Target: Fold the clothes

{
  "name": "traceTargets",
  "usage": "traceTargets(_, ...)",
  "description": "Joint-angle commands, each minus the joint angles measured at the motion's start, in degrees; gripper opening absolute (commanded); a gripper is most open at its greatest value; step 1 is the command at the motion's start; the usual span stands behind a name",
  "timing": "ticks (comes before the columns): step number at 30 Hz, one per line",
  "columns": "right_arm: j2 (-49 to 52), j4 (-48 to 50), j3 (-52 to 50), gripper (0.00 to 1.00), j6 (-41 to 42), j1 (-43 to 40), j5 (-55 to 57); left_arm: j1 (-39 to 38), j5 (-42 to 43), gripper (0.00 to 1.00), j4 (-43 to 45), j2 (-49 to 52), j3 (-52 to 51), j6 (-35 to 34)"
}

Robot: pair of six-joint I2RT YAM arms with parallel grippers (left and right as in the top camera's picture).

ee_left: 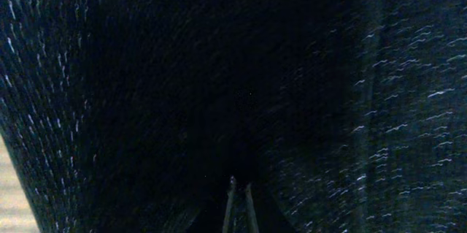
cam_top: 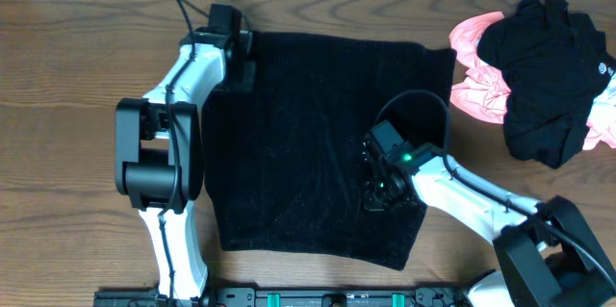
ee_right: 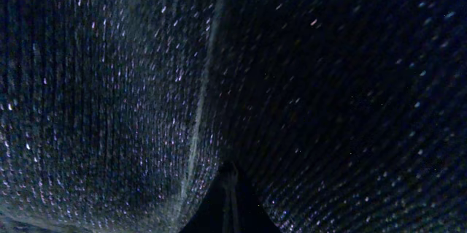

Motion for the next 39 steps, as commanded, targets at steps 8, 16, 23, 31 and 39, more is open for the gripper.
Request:
traceTargets(8,8.79,8.81,-0.44,0.01,-1.62,-5.57,1.53,4.44,-0.92,0.08,-9.33,0.96,-0.48,-3.87)
traceTargets(16,11.96,12.04,3.56,0.01,-6.51,-13.88,1.92,5.86,-0.96,0.08,-12.85,0.96,-4.57,-7.48)
traceTargets(23,12.02,13.62,12.26,0.01,-11.63,-21.7,6.4,7.93,-0.66,0.08,-14.4,0.96,-9.18,-14.6)
traceTargets(31,12.28,26.58,16.13,0.01,-16.79,-23.65,6.71,8.11,6.27,0.06,-18.14,0.96,-12.26,-14.86)
traceTargets(39,12.44,27.17,16.98,0.02,-19.04,-22.99,8.0,7.72,11.15,0.06,-22.03,0.42,-12.26,-14.34)
